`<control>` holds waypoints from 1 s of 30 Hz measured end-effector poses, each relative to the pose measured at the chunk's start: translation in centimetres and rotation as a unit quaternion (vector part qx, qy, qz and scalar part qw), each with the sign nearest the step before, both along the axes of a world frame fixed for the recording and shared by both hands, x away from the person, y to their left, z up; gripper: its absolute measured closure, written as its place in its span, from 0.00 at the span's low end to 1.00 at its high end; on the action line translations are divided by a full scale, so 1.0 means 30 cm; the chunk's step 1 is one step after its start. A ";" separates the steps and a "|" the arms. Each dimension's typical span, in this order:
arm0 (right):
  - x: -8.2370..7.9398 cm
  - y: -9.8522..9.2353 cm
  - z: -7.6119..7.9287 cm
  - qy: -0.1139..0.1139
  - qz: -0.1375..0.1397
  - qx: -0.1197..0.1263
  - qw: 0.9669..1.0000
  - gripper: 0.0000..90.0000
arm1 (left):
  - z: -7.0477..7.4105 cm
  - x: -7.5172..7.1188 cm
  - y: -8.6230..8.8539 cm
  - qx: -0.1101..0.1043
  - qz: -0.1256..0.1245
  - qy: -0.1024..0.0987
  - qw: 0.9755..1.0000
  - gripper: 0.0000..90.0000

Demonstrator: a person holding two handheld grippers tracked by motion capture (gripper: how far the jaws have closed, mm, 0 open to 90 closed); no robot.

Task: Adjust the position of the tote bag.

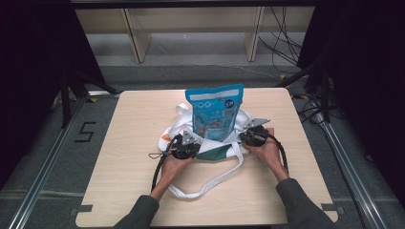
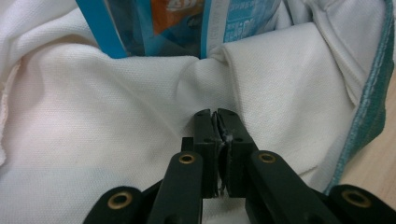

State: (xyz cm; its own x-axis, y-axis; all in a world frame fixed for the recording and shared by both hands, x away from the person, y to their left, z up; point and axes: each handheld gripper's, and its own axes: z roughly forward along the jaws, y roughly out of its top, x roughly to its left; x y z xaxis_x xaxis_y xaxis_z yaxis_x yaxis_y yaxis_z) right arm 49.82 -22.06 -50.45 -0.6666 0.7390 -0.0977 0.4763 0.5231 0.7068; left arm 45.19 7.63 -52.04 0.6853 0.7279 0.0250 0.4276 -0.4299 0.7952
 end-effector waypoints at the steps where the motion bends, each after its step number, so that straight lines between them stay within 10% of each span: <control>1: 0.000 0.000 0.000 0.000 0.000 0.000 1.000 0.98 | 0.000 0.000 0.000 0.000 0.000 0.000 1.000 0.95; 9: 0.000 -0.001 0.000 -0.004 0.000 0.003 1.000 0.97 | 0.020 -0.002 0.018 -0.013 0.000 0.006 1.000 0.88; 14: -0.003 -0.018 0.006 0.038 -0.017 0.058 0.997 0.90 | 0.064 -0.009 0.040 -0.024 -0.001 -0.012 1.000 0.85; 16: 0.008 -0.032 0.015 0.009 -0.005 0.065 0.998 0.86 | 0.075 -0.012 0.050 -0.031 0.004 -0.013 0.999 0.84; 30: -0.018 -0.024 0.072 0.003 -0.013 0.080 0.997 0.82 | 0.127 -0.026 0.113 -0.058 0.016 -0.005 0.998 0.78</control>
State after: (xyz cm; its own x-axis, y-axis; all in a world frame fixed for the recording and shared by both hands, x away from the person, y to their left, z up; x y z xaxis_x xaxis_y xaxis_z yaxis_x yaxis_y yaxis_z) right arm 49.27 -22.77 -48.30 -0.6468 0.7621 0.0274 0.4934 0.3908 0.7770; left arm 44.41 11.04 -48.22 0.6617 0.7479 -0.0538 0.4307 -0.3204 0.8437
